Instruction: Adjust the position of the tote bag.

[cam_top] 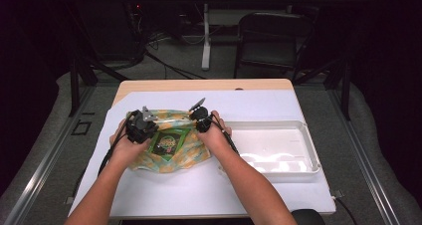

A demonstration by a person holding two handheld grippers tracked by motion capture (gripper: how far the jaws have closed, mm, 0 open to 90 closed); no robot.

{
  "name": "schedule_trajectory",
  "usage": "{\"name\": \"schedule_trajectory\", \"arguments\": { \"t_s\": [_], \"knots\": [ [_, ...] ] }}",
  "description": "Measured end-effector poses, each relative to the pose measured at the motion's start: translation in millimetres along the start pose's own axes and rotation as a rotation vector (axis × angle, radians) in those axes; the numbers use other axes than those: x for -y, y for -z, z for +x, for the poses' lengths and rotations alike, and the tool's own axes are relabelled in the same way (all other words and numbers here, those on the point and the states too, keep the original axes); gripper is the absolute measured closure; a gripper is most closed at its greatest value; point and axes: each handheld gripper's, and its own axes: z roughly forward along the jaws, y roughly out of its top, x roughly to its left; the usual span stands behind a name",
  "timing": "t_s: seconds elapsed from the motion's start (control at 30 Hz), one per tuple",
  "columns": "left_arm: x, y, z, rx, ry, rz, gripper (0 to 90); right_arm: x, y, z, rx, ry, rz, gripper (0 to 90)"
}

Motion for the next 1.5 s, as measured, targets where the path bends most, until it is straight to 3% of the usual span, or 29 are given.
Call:
{"name": "schedule_trajectory", "arguments": {
  "t_s": [0.13,0.37,0.57,0.83,1.03,1.2,1.37,1.5],
  "knots": [
    [1.5,-12.0,-2.5,-0.002,-0.023,0.060,89.3,0.1,0.0,-0.2,-0.001,0.002,-0.001,88.8],
    [4.8,-33.5,-1.4,-0.021,-0.031,0.111,90.0,0.4,0.1,0.0,-0.001,0.003,-0.003,88.8],
    [5.2,-45.9,7.5,-0.060,0.002,0.096,90.0,1.3,-0.1,0.6,0.000,-0.001,-0.012,88.6],
    [6.9,-60.8,17.5,-0.082,0.044,0.069,89.9,2.7,-0.1,0.4,0.002,0.011,-0.029,87.0],
    [9.5,-69.3,23.5,-0.080,0.070,0.077,89.7,4.0,1.3,3.2,-0.007,0.029,-0.039,84.6],
    [12.2,-74.2,25.9,-0.068,0.092,0.084,89.7,4.4,5.2,5.2,-0.036,0.033,-0.039,80.5],
    [13.1,-74.7,27.7,-0.058,0.119,0.075,89.7,6.6,18.3,9.2,-0.078,0.006,-0.113,77.8],
    [13.4,-74.7,28.0,-0.055,0.119,0.074,89.7,7.4,35.9,7.3,-0.120,0.011,-0.147,75.9]
  ]
}}
